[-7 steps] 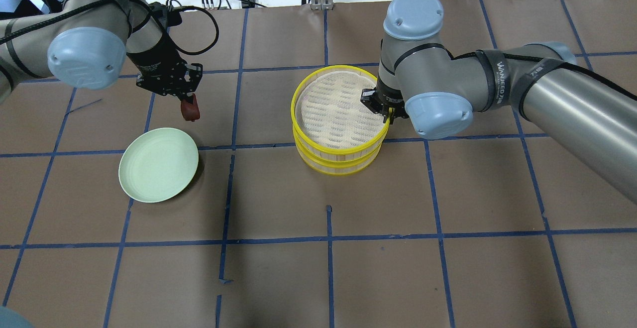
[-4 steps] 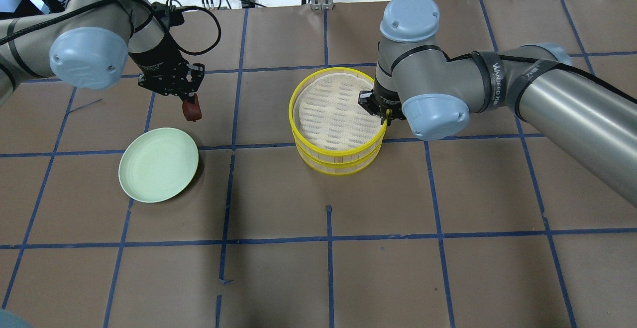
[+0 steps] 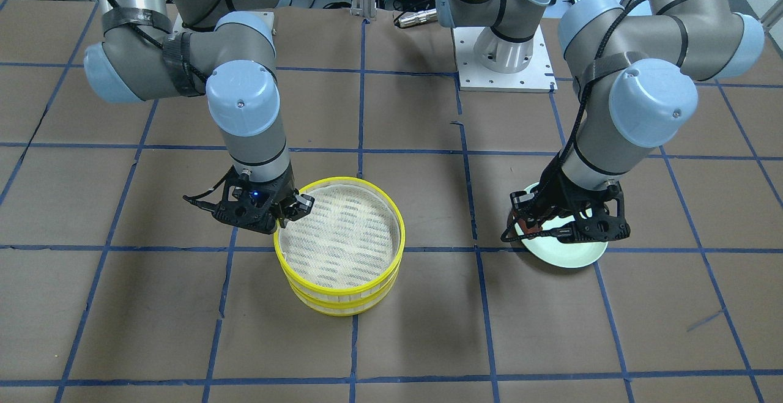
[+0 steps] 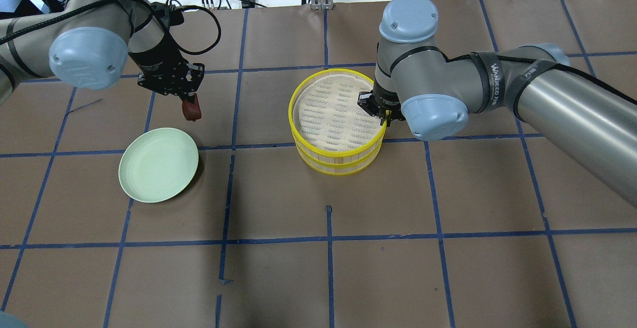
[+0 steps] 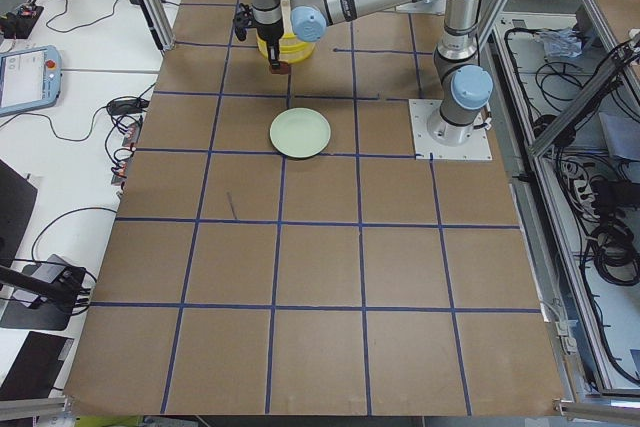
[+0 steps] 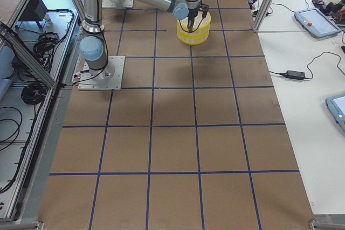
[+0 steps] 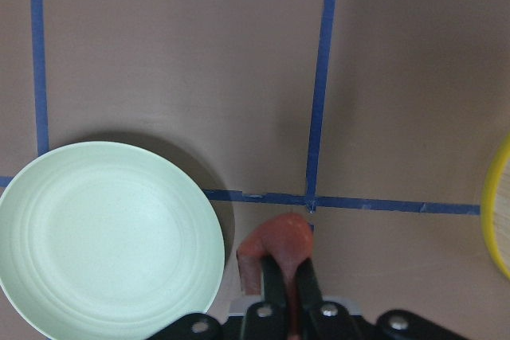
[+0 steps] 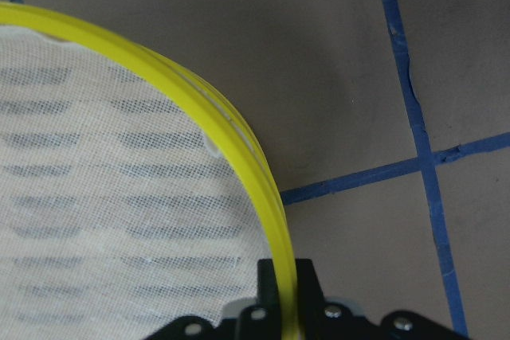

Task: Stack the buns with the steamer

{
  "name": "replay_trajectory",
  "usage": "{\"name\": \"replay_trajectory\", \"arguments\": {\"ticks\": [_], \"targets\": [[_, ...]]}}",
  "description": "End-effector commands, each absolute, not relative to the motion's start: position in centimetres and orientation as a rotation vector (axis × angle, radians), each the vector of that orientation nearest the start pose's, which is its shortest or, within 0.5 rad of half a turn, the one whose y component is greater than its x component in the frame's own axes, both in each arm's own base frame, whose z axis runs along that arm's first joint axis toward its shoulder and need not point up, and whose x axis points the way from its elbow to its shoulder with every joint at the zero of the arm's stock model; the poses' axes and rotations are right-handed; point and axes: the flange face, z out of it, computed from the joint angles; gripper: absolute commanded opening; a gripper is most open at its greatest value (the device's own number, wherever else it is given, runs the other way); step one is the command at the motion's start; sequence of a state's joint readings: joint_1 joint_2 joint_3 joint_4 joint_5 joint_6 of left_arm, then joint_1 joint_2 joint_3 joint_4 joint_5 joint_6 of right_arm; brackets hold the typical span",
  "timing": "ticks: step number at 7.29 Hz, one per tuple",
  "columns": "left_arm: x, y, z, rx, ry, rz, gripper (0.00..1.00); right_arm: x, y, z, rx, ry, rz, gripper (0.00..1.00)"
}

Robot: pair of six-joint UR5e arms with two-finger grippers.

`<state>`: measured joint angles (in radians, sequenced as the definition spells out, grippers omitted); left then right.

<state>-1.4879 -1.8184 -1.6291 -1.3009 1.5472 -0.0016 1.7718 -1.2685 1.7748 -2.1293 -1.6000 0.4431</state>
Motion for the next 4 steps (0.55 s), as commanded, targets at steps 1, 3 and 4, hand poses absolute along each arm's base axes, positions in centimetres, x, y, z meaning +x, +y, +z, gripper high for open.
{"name": "replay_trajectory", "arguments": {"ticks": [1,3,4], "targets": [[-8.8,-58.3,35.4,-0.134,3.164,0.054,0.00,24.3,-53.7,28.3,0.377,3.126,-0.096,0.68],[-8.9,-59.0,36.0,-0.141,3.168,0.030,0.00,24.1,-53.7,29.6,0.374,3.121,-0.119,0.96],[-11.4,-59.4,38.1,-0.204,3.189,-0.024,0.01,23.3,-53.8,33.0,0.344,3.124,-0.130,0.98]]}}
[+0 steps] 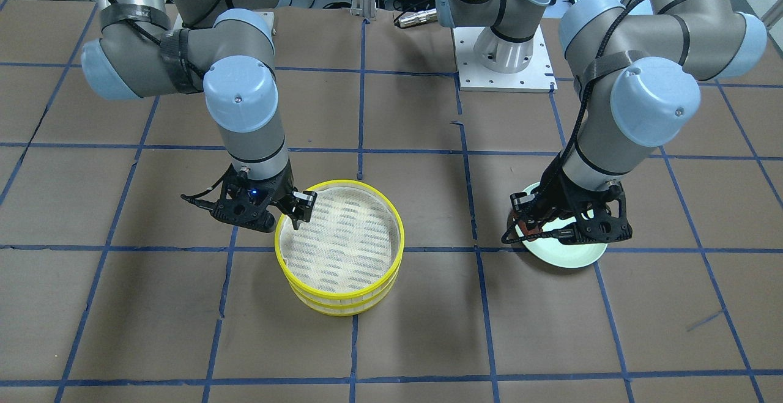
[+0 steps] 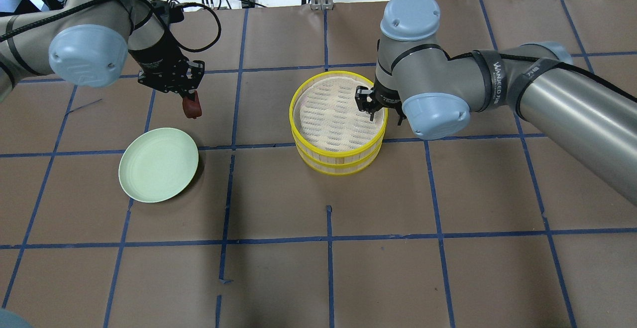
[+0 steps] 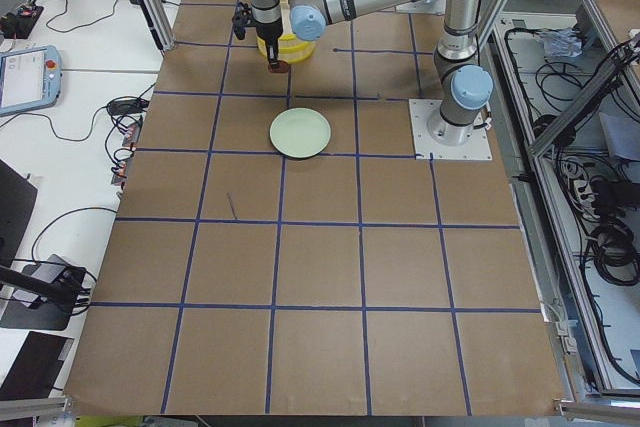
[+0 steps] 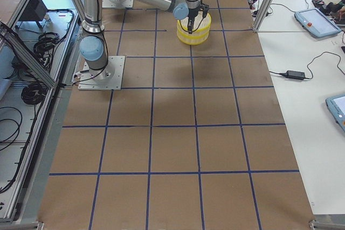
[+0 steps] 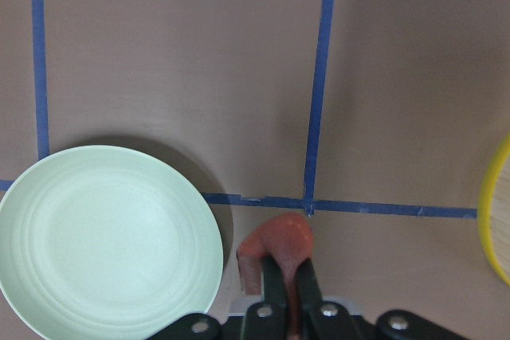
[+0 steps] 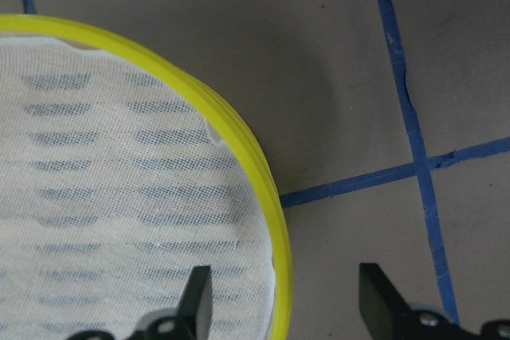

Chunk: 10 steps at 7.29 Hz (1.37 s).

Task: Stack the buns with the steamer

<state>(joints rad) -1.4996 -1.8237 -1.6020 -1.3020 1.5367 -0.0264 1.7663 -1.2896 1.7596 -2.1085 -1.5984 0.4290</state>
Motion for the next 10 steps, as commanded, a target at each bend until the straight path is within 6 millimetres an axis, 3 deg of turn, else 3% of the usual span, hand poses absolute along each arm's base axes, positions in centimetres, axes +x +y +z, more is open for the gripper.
{"name": "replay_trajectory", "arguments": {"ticks": [1,2,4,5,7,8,9,10], "targets": [[-15.4,-59.0,39.5,-0.217,3.190,-0.041,0.01,21.5,-53.2,36.8,0.301,3.150,-0.043,0.99],[-18.8,-58.5,40.6,-0.263,3.198,-0.066,0.01,18.1,-53.0,40.0,0.356,3.148,-0.002,0.99],[-27.9,-55.8,41.3,-0.296,3.234,-0.068,0.01,13.8,-50.9,44.7,0.279,3.141,-0.014,1.00],[-30.9,-55.1,40.2,-0.339,3.311,0.010,0.01,12.0,-50.6,46.2,0.292,3.138,0.008,1.00],[-35.2,-54.7,35.6,-0.312,3.318,0.066,0.04,11.7,-50.6,48.0,0.261,3.120,-0.006,1.00],[-36.0,-55.1,33.6,-0.319,3.311,0.093,0.09,11.9,-50.6,47.9,0.260,3.100,-0.005,1.00],[-36.8,-55.9,31.4,-0.320,3.325,0.080,0.50,12.0,-50.6,47.9,0.259,3.089,-0.004,1.00],[-37.7,-55.4,30.8,-0.287,3.320,0.080,0.73,12.1,-50.6,47.9,0.257,3.092,-0.004,1.00]]}}
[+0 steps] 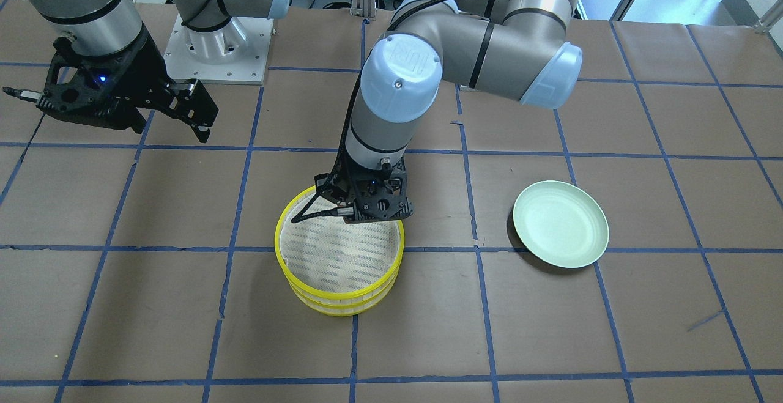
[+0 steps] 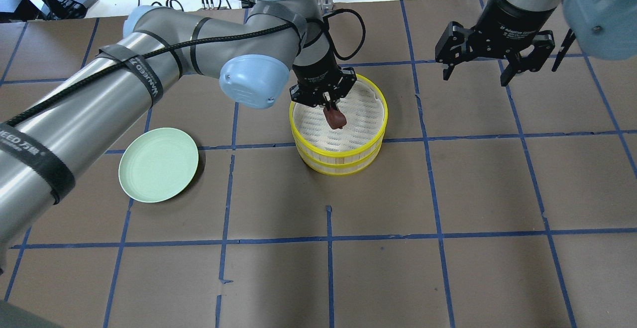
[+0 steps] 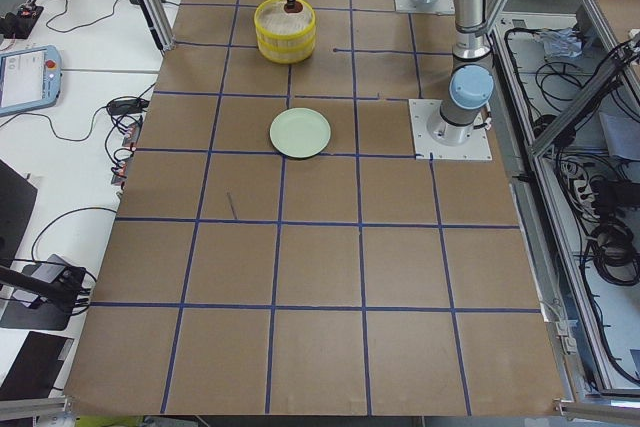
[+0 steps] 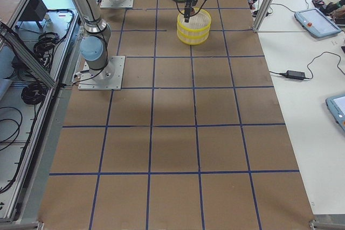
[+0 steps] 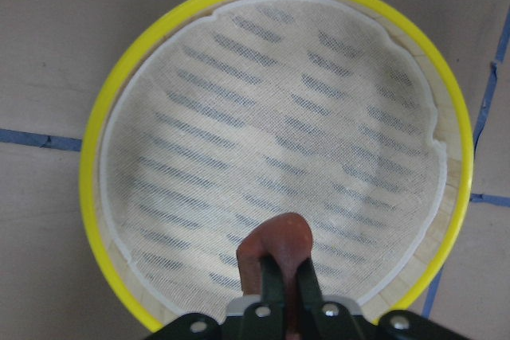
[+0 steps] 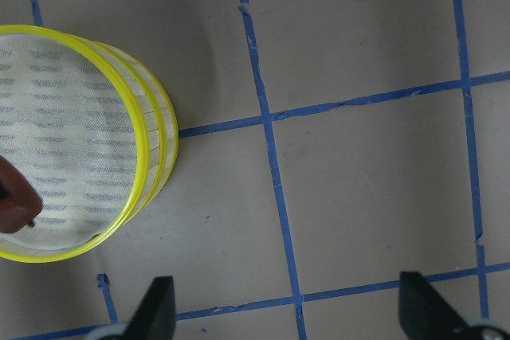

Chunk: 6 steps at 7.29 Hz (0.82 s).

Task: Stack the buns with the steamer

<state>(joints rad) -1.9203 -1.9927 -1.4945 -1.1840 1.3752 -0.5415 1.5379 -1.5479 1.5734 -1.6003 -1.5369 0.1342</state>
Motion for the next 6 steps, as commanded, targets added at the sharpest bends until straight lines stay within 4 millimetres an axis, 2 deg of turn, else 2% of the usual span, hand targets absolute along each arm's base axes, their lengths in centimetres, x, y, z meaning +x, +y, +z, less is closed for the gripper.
{"name": "replay_trajectory", "arguments": {"ticks": [1,3,4,5,6], "targets": [[-37.7,-55.4,31.0,-0.284,3.321,0.072,0.80,12.1,-50.6,47.9,0.256,3.091,-0.006,1.00],[-37.5,-55.1,34.2,-0.241,3.341,0.004,0.87,11.9,-50.7,48.0,0.261,3.092,-0.009,1.00],[-35.7,-54.5,36.6,-0.196,3.334,-0.031,0.89,11.9,-50.7,48.2,0.261,3.092,-0.014,1.00],[-30.8,-55.4,38.8,-0.143,3.251,-0.034,0.96,12.1,-50.6,48.0,0.257,3.094,-0.007,1.00],[-26.3,-55.1,42.0,-0.100,3.232,-0.025,0.97,12.3,-50.5,48.1,0.250,3.095,-0.004,1.00]]}}
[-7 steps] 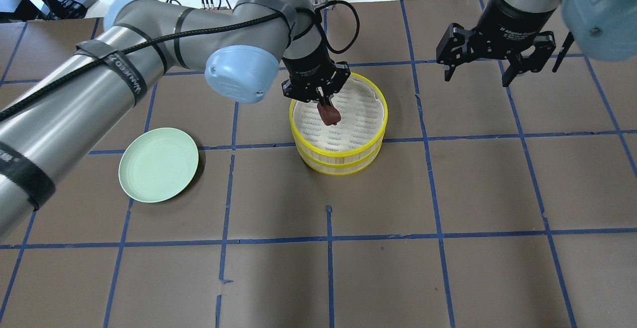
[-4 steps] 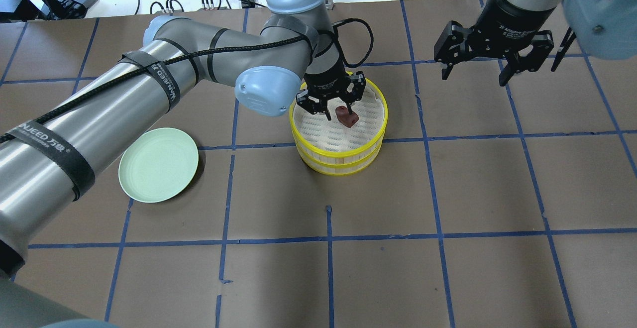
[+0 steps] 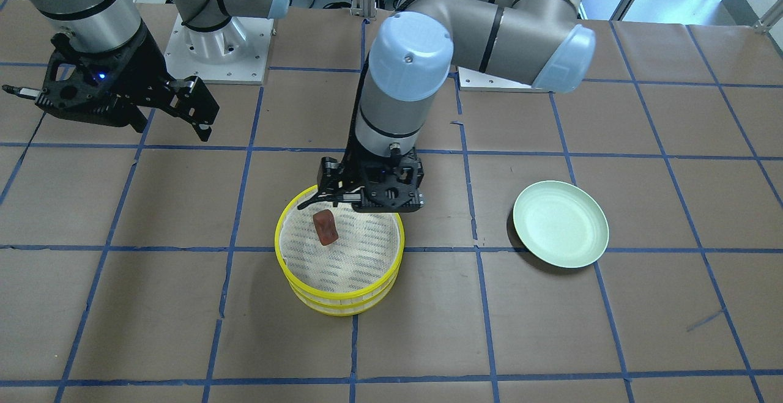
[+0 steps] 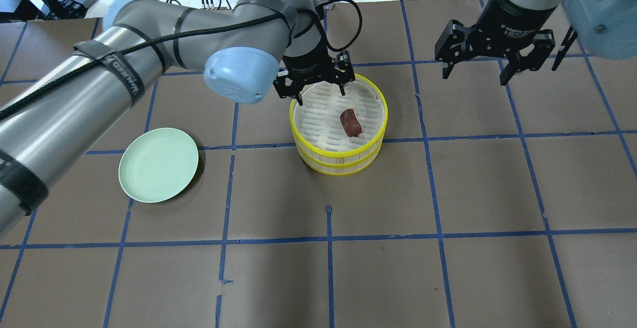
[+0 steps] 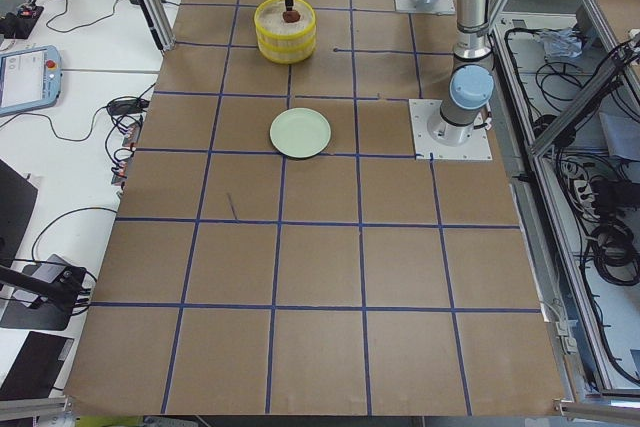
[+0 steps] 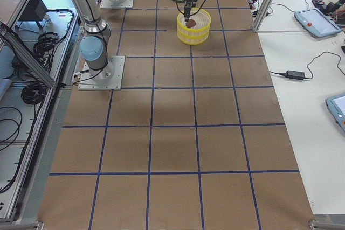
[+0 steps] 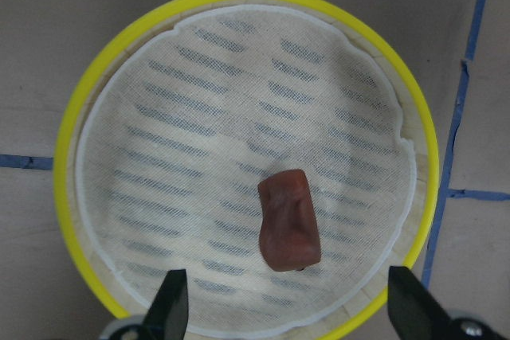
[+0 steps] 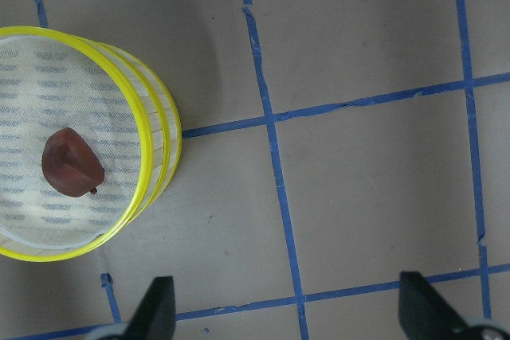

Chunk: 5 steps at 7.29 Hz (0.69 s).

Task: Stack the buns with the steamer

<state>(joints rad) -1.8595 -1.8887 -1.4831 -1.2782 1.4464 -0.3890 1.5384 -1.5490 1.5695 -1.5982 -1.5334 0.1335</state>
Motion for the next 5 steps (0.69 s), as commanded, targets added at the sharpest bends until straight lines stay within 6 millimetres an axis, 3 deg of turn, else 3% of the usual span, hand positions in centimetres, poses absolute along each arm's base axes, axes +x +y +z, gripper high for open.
{"name": "replay_trajectory", "arguments": {"ticks": [1,2,3,4,5], "targets": [[-20.6,-54.0,45.4,-0.020,3.206,0.005,0.98,12.5,-50.4,47.8,0.243,3.097,0.005,1.00],[-16.0,-52.6,48.2,-0.041,3.149,0.017,0.98,12.5,-50.4,47.8,0.243,3.099,0.008,1.00],[-14.4,-50.2,50.3,-0.027,3.074,0.049,0.97,12.6,-50.3,47.9,0.239,3.105,0.005,1.00],[-14.7,-49.2,50.0,-0.041,3.072,0.095,0.97,12.8,-50.2,47.9,0.234,3.105,0.005,1.00],[-16.1,-48.7,49.3,-0.069,3.096,0.120,0.97,12.8,-50.2,47.9,0.234,3.105,0.003,1.00]]}}
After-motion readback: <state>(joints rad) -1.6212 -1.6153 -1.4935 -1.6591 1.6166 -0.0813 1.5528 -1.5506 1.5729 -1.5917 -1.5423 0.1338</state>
